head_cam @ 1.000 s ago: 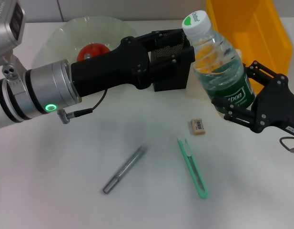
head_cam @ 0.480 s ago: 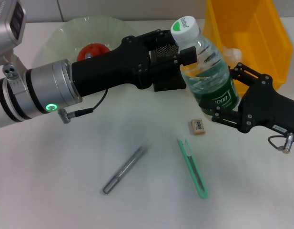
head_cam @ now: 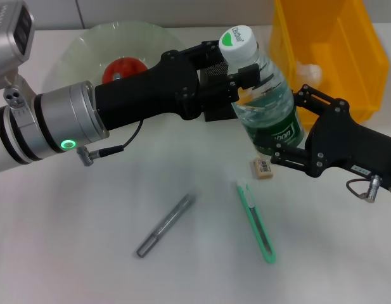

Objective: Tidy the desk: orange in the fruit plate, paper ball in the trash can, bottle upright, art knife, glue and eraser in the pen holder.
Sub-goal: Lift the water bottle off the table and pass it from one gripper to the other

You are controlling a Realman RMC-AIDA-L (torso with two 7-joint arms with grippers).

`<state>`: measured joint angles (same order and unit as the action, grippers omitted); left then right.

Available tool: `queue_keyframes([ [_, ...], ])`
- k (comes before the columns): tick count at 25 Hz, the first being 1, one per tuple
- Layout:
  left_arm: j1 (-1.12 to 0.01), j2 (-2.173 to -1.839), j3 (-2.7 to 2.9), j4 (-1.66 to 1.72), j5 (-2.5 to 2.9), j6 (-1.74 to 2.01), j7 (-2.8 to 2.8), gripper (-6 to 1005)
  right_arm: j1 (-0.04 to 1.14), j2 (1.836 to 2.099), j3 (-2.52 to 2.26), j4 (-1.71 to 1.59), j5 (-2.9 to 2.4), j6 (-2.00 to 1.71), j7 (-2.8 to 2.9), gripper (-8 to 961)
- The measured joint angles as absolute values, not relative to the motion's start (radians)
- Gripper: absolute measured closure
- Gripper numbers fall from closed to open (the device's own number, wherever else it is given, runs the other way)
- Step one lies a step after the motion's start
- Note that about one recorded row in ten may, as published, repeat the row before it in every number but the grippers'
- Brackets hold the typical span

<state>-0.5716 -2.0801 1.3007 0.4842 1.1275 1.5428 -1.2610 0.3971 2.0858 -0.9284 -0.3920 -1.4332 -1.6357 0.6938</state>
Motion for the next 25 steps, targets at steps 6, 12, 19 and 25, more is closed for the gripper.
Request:
queue_keyframes([
  [6,-0.571,-2.08,1.301,0.481,1.128,1.544,-1.261,376,0.411,2.087,-0.96,-0.388,-1.433,-1.611,0.693,191],
  [12,-0.567,-2.08,1.301,0.481,1.127,1.545,-1.261,378,0.414,2.088,-0.975,-0.388,-1.426,-1.608,0.693,191],
  [19,-0.57,-2.08,1.301,0.465,1.125,1.545,-1.261,380,0.424,2.089,-0.976,-0.375,-1.424,-1.607,0.693,192],
  [25,-0.57,-2.08,1.301,0.465,1.124,1.547,-1.261,381,0.439,2.089,-0.976,-0.353,-1.424,-1.607,0.693,192],
])
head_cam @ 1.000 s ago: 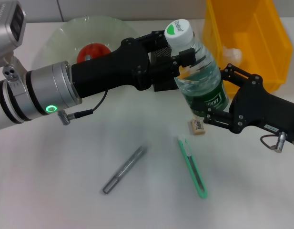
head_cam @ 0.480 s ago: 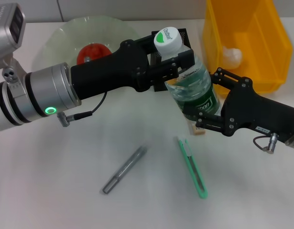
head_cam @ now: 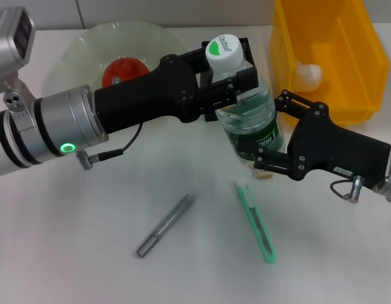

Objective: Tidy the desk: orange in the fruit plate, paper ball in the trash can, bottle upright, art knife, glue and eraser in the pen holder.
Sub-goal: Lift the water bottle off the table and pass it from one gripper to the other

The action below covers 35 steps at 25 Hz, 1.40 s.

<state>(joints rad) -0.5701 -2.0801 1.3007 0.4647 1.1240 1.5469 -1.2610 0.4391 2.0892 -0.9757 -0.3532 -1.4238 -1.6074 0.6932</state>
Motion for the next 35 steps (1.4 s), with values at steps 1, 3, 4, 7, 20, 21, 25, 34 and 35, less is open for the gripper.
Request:
queue_keyframes([
  [1,-0.569,-2.08,1.301,0.465,1.123,1.549,-1.261,381,0.44,2.089,-0.976,-0.352,-1.424,-1.607,0.693,192],
  [3,-0.567,-2.08,1.301,0.462,1.12,1.553,-1.261,382,0.444,2.089,-0.976,-0.349,-1.424,-1.607,0.693,192],
  [4,-0.567,-2.08,1.301,0.46,1.118,1.554,-1.261,382,0.444,2.089,-0.976,-0.348,-1.424,-1.607,0.693,192],
  [7,-0.567,-2.08,1.301,0.456,1.115,1.555,-1.26,381,0.446,2.089,-0.976,-0.346,-1.423,-1.607,0.693,192],
  [20,-0.567,-2.08,1.306,0.454,1.104,1.557,-1.247,429,0.451,2.089,-0.976,-0.345,-1.427,-1.605,0.697,192],
  [21,-0.567,-2.08,1.306,0.454,1.104,1.557,-1.247,434,0.451,2.089,-0.976,-0.345,-1.427,-1.605,0.697,192],
  [25,-0.566,-2.08,1.325,0.453,1.066,1.554,-1.245,454,0.451,2.089,-0.976,-0.345,-1.427,-1.601,0.696,192],
  [34,-0.568,-2.08,1.328,0.442,1.048,1.551,-1.229,498,0.451,2.089,-0.976,-0.345,-1.427,-1.599,0.695,192],
  [35,-0.567,-2.08,1.33,0.442,1.048,1.552,-1.222,509,0.451,2.089,-0.976,-0.345,-1.427,-1.599,0.695,192],
])
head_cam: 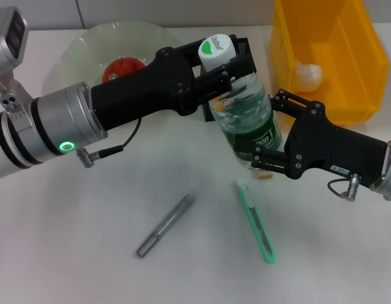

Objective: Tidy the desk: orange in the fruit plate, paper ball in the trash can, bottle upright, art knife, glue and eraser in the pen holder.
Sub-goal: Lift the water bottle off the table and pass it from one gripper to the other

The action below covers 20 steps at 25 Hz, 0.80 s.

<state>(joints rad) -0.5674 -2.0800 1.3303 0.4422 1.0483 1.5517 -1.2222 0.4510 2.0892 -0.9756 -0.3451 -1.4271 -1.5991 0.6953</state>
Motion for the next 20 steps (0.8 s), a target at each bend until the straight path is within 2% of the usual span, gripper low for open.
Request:
queue_keyframes([
  [4,-0.568,-2.08,1.336,0.442,1.048,1.551,-1.221,553,0.451,2.089,-0.976,-0.345,-1.426,-1.599,0.695,191],
  [20,-0.57,-2.08,1.339,0.442,1.048,1.557,-1.203,553,0.458,2.089,-0.976,-0.341,-1.423,-1.6,0.694,191],
])
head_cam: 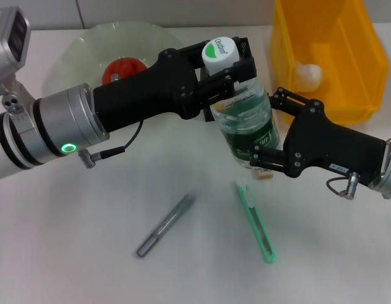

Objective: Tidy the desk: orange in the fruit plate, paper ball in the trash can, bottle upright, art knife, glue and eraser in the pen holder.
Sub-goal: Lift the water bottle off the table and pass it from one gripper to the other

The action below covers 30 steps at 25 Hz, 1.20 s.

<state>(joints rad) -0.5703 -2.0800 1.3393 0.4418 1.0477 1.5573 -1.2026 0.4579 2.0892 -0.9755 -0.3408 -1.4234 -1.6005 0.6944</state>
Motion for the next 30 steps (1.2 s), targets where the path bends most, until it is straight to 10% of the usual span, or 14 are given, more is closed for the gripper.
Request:
queue_keyframes([
  [30,-0.548,-2.079,1.331,0.448,0.968,1.596,-1.203,552,0.46,2.091,-0.975,-0.315,-1.42,-1.589,0.694,191],
])
